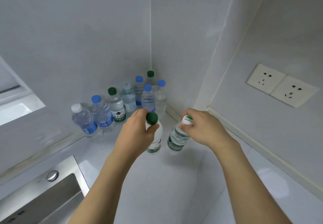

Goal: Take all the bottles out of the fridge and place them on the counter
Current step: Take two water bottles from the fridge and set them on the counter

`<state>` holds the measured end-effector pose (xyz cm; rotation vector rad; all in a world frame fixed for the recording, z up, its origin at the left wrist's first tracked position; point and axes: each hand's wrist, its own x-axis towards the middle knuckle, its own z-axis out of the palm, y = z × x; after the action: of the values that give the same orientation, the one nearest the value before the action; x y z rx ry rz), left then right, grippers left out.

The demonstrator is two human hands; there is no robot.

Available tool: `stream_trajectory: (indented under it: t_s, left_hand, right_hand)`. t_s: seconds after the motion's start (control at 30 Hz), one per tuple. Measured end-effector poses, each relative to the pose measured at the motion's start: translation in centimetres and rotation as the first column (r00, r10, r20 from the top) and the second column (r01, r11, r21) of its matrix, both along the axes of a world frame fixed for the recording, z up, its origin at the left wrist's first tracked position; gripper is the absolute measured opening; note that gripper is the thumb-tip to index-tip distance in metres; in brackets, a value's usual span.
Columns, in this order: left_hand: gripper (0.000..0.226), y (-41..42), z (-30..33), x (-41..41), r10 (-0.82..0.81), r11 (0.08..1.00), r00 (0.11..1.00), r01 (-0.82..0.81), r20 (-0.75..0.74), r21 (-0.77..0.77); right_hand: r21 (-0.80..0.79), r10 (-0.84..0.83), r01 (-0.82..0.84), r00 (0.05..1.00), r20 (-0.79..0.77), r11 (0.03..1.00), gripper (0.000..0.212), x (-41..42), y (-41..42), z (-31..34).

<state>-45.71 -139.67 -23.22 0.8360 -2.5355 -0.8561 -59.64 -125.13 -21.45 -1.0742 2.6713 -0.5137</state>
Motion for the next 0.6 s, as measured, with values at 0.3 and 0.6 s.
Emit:
stream_trajectory:
  t_s: [0.3,0.6]
  left_hand:
    - [0.025,-8.5,-4.3,0.5,0.148,0.986,0.988,-0.15,0.032,0.068]
    - [0.025,-13.1,-7.5,-0.8,0.212,0.97,0.977,-0.213,0.019,0.118]
  right_hand:
    - [0.1,0.223,-0.219,0.974,-0.03,0.971,0.02,-2.0,-11.6,-3.4]
    - [0.143,0.417,-0.408,0.908,-0.043,0.902,0.023,-4.1,-20.2,-5.2]
